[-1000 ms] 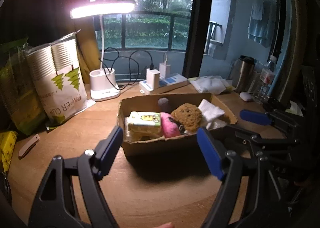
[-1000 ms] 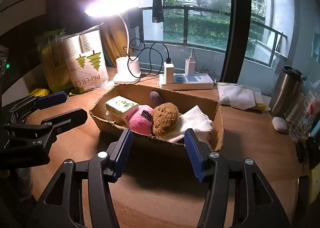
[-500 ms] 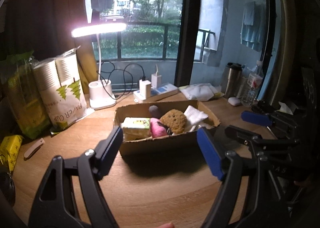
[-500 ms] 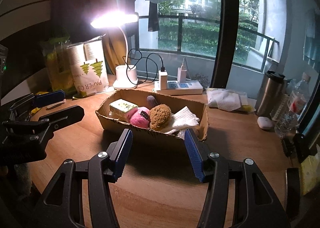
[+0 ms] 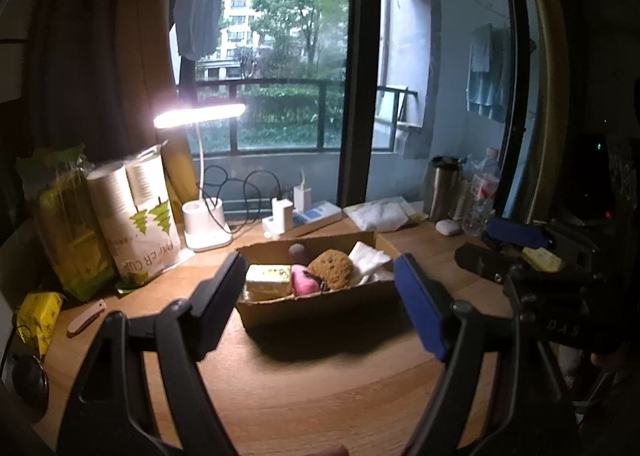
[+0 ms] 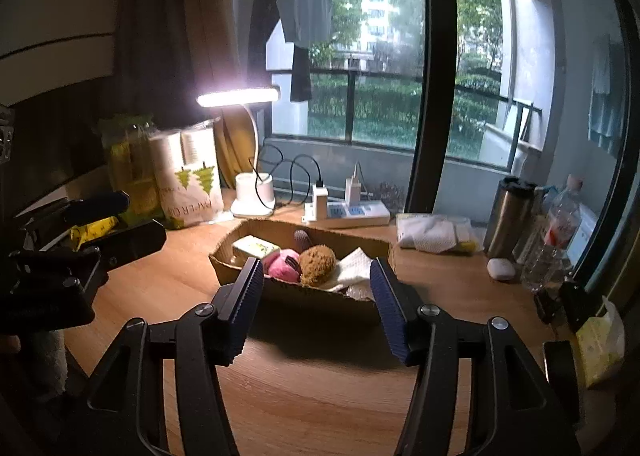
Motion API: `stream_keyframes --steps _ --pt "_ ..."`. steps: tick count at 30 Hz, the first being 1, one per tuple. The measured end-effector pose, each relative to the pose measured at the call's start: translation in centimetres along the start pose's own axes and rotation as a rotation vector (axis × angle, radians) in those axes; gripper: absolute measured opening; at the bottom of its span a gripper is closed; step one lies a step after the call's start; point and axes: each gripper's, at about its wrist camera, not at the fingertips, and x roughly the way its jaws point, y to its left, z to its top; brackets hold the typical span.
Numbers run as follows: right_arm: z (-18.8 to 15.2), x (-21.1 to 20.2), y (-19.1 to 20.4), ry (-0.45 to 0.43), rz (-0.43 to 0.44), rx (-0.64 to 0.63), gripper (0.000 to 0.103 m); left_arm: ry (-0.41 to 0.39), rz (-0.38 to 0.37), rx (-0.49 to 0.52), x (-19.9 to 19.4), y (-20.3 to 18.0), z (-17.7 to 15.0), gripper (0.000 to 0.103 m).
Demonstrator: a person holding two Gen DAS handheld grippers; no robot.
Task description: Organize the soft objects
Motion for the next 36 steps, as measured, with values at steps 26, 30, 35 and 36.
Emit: stream_keyframes --steps 26,30,35,36 --pt "2.8 -11.5 0.1 -0.227 -0.091 0.039 0.083 -0.219 0.043 -0.005 -9.5 -0.9 3.6 0.102" --pt "2.9 -11.8 0.2 -0.232 -0.095 0.034 0.083 -0.213 0.034 -0.007 -9.6 -0.8 3.5 0.102" --pt "3.0 -11.9 0.4 -0.242 -0.099 0.033 0.083 -0.221 0.035 -0.012 -9.8 -0.7 3.5 0.102" --pt "3.0 -11.9 0.4 -0.244 -0.100 0.034 0.083 -0.220 0.034 -0.013 -9.8 -0.6 3.5 0.102"
